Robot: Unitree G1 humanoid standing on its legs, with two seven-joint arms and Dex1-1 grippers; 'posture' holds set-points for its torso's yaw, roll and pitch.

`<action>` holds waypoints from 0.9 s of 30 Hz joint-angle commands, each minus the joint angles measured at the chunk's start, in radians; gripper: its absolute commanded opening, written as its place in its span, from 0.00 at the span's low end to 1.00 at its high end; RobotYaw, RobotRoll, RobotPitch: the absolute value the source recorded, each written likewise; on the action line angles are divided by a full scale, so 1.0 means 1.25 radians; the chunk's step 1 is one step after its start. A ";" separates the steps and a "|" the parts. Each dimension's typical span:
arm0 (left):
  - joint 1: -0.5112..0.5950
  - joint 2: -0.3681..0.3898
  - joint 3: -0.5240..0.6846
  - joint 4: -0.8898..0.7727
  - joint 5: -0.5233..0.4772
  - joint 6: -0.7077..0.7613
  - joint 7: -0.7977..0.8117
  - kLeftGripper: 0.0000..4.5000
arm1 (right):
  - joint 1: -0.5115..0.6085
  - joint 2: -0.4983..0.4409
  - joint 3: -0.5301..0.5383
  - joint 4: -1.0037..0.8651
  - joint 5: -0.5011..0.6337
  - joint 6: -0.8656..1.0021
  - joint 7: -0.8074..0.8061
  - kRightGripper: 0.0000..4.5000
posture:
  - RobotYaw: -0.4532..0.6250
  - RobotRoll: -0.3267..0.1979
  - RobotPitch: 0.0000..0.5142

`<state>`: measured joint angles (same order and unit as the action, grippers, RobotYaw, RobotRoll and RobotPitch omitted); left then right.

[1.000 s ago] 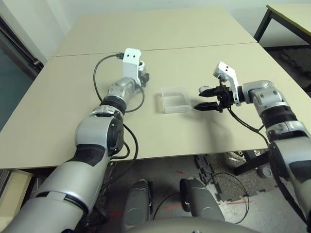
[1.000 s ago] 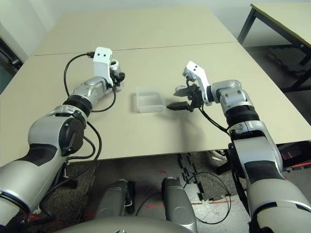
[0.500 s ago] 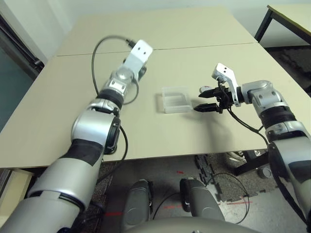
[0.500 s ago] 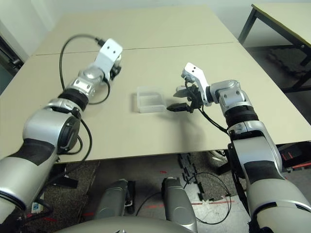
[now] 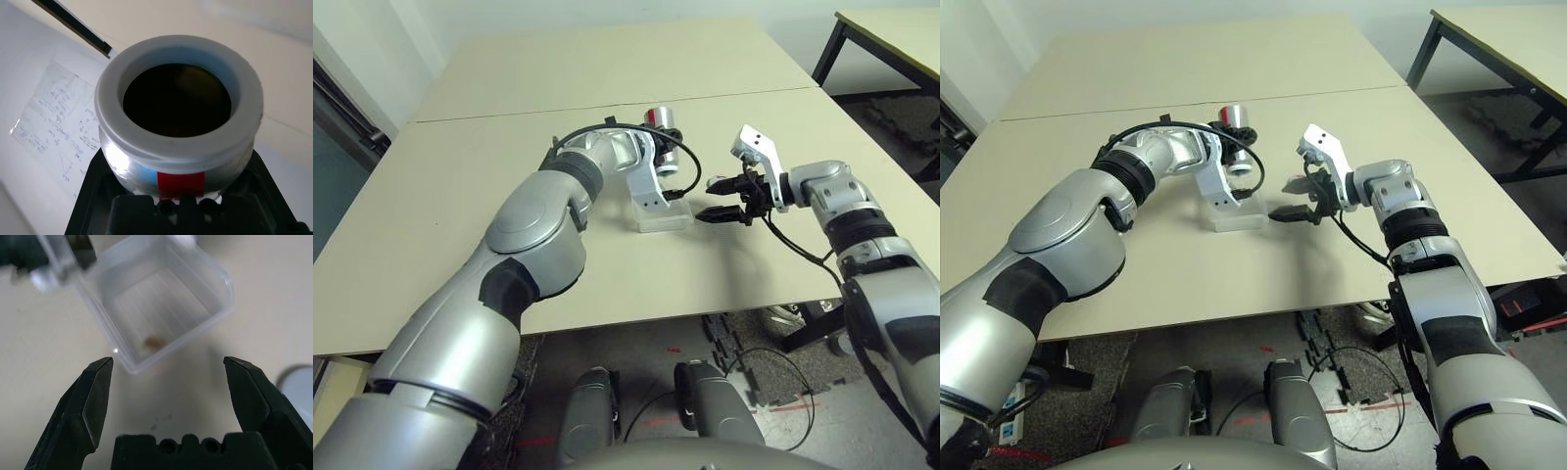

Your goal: Pour the medicine from the bottle into the box.

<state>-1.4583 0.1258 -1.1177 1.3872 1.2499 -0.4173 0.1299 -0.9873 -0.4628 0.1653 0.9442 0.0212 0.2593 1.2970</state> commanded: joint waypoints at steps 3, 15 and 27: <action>0.011 0.019 0.029 0.008 -0.027 0.007 0.001 0.57 | -0.010 0.003 -0.002 0.006 -0.003 -0.007 -0.001 1.00 | 0.43 0.62 0.09; 0.054 0.031 0.877 -0.014 -0.829 0.277 -0.338 0.57 | 0.005 -0.007 -0.004 -0.012 0.001 -0.003 0.009 1.00 | 0.43 0.62 0.11; 0.237 0.049 1.096 -0.049 -1.013 0.377 -0.229 0.57 | 0.027 -0.027 -0.004 -0.044 0.005 0.014 0.025 1.00 | 0.45 0.62 0.15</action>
<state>-1.1577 0.1784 0.2550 1.3440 -0.0149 0.0468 -0.1664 -0.9618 -0.4943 0.1636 0.9069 0.0232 0.2700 1.3219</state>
